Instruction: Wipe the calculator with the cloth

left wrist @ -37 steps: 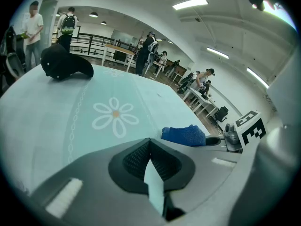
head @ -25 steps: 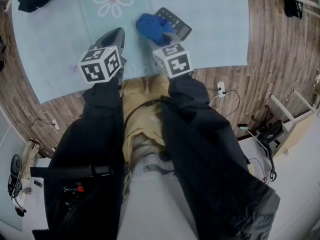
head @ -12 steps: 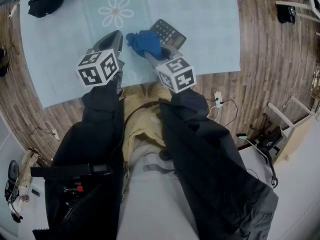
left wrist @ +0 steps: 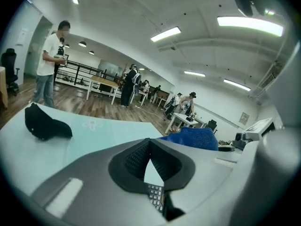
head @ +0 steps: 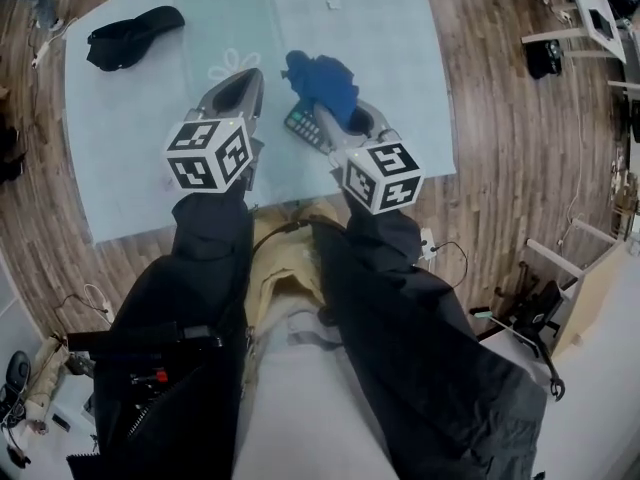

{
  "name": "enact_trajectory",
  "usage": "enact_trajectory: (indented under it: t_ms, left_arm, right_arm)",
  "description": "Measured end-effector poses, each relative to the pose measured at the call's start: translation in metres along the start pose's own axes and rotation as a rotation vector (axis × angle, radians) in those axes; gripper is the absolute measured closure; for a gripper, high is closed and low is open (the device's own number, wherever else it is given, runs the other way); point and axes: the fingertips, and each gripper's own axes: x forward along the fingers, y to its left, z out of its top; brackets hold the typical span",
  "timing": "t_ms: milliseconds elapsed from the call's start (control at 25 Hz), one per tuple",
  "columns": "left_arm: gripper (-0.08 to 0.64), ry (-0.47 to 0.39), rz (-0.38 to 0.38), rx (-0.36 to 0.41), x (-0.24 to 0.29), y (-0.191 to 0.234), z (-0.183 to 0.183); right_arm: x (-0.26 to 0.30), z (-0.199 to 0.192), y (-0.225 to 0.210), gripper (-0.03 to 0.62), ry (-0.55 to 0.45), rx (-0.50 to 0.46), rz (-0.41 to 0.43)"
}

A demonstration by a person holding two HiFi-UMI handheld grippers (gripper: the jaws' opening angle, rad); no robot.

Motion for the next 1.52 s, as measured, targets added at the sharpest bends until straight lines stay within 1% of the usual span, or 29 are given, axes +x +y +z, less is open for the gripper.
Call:
enact_trajectory:
  t_ms: [200,360,480,680,880,1120,1520]
  left_arm:
    - [0.563,-0.111,-0.041,0.081,-0.015,-0.034,0.052]
    - [0.563,-0.182,-0.039,0.107,-0.033,-0.053,0.079]
    - [0.563,-0.240,-0.056,0.142,-0.043,-0.068,0.102]
    - [0.563,-0.289,-0.072,0.205,-0.053,-0.086,0.124]
    - [0.563,-0.323,-0.082,0.256,-0.068,-0.103,0.134]
    - [0.563,-0.341,-0.102,0.298,-0.069,-0.116,0.140]
    - [0.563,-0.376,-0.099,0.329,-0.081,-0.121,0.149]
  right_arm:
    - [-0.031,0.059,0.003,0.497,-0.139,-0.071,-0.069]
    - [-0.060,0.092,0.009,0.495,-0.237,-0.121,-0.123]
    - [-0.077,0.117,0.014,0.495,-0.315,-0.148,-0.151]
    - [-0.099,0.153,0.024,0.495,-0.419,-0.187,-0.187]
    - [-0.114,0.170,0.038,0.495,-0.465,-0.218,-0.200]
    - [-0.118,0.175,0.043,0.492,-0.489,-0.236,-0.194]
    - [-0.123,0.182,0.051,0.493,-0.524,-0.258,-0.205]
